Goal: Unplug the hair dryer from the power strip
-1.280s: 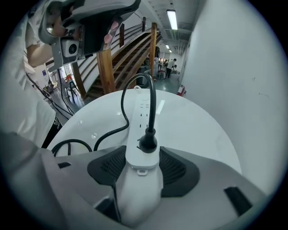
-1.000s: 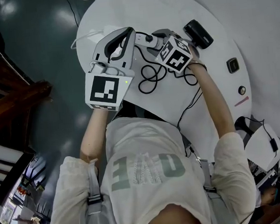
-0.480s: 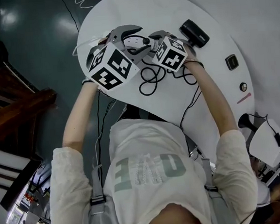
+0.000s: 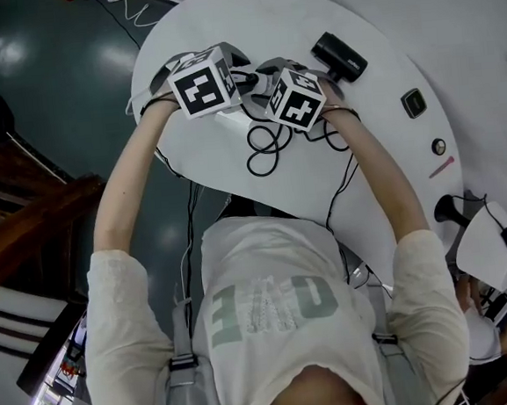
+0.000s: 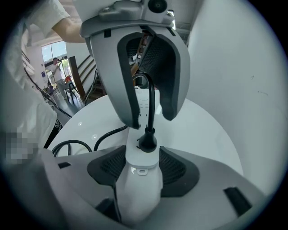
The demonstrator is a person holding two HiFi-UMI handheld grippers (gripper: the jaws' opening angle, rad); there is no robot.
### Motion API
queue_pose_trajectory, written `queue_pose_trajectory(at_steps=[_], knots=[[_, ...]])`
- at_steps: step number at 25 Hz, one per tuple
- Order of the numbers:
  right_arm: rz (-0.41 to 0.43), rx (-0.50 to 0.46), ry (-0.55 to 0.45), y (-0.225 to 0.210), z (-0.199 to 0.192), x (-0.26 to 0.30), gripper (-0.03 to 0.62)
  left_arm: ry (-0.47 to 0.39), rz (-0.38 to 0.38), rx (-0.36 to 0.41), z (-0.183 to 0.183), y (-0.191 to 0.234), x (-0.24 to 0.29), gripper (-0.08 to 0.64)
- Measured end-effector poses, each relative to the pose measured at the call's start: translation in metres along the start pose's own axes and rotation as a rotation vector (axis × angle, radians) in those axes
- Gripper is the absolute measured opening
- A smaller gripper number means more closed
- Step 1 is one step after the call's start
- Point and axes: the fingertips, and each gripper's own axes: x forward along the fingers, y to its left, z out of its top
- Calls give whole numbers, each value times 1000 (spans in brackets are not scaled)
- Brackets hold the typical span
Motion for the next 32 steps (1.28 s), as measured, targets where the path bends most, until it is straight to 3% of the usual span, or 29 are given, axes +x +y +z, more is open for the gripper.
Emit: queue_pose_trajectory(at_steps=[2, 3, 10, 18, 20, 23, 25, 27, 30, 32], knots=[[1, 0, -3, 0, -1, 0, 241, 11, -10, 14, -2, -2, 6, 71], [1, 0, -4, 0, 0, 0, 241, 17, -16, 19, -3, -3, 8, 50], [1, 2, -5, 0, 0, 0, 241, 23, -38, -8, -5, -3, 8, 36], [-2, 21, 1, 0, -1, 0, 241, -160, 74, -109, 1, -3, 3, 31], [-4, 23, 6, 0, -2, 0, 241, -209, 93, -198, -3, -2, 3, 31], [-6, 23, 9, 0, -2, 1, 241, -311, 78, -419, -8, 4, 0, 31], [-1, 23, 15, 0, -2, 1, 241, -337, 80, -474, -8, 8, -1, 31], [2, 24, 24, -1, -2, 1, 241, -317, 92, -439, -7, 9, -1, 31], [12, 30, 23, -1, -2, 2, 241, -241, 126, -281, -8, 2, 0, 31], [21, 47, 20, 0, -1, 2, 242, -269, 132, -219, 2, -3, -8, 31]])
